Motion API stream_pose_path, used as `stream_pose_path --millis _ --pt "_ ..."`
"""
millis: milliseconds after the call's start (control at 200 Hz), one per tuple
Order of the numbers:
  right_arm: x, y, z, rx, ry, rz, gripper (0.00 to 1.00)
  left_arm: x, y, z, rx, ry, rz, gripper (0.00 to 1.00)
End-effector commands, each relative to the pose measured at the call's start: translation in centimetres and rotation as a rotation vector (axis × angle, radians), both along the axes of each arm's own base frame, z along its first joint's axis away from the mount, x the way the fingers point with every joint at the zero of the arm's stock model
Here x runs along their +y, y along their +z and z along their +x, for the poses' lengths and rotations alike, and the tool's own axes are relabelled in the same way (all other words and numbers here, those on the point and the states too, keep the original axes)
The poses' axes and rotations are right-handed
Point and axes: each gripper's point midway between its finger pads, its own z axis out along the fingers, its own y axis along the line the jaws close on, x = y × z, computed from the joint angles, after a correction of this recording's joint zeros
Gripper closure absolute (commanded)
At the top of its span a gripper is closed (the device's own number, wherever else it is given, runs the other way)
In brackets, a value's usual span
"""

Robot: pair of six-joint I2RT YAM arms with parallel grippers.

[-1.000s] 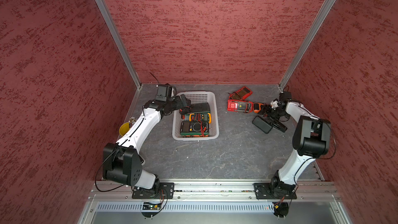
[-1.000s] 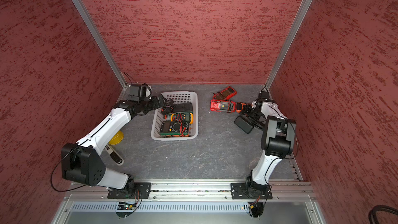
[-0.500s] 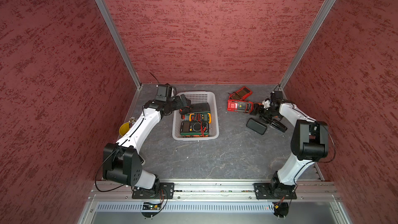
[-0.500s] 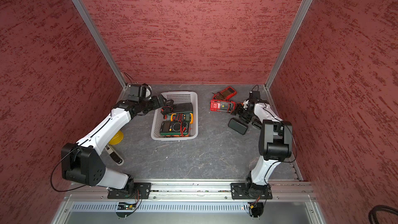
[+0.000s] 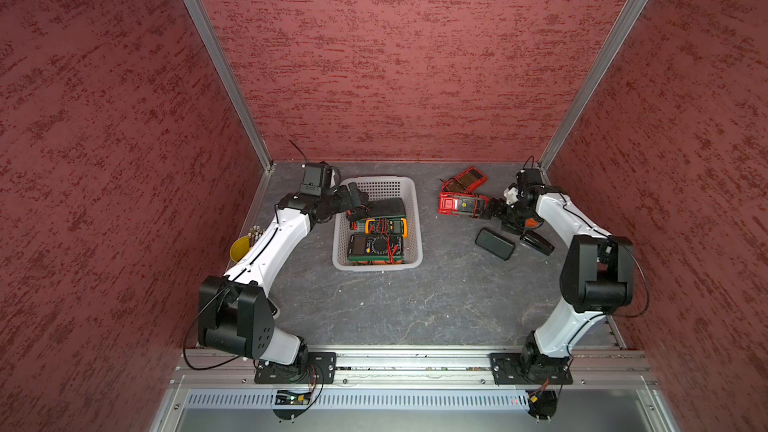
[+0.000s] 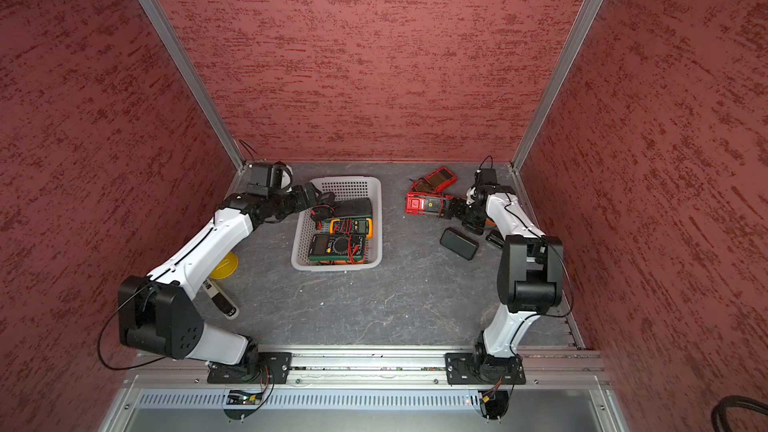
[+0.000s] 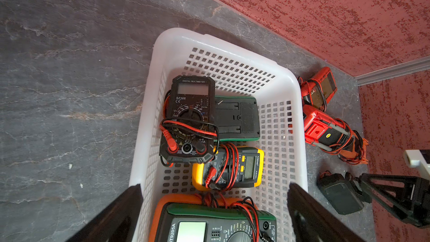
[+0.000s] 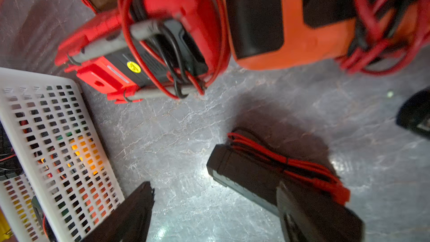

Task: Put the multimeter into the basket
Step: Adjust the multimeter at the center of the board.

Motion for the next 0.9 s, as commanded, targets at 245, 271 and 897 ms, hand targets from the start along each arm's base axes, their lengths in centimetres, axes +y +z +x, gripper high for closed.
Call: stream_pose_path --millis 245,271,897 --pt "-1.8 -4.0 -1.0 0.132 0.036 -0.022 0.13 0.4 1.1 -0.5 -0.042 -0.011 0.038 0.00" --pt "-1.6 -3.9 -1.3 0.133 0.040 -0.008 0.14 0.4 1.1 -0.5 -0.042 -0.010 0.037 0.00" --pt "3.0 -2.9 -7.0 0.168 0.029 0.185 0.17 0.4 1.2 -0.9 -0.038 -0.016 0.038 0.00"
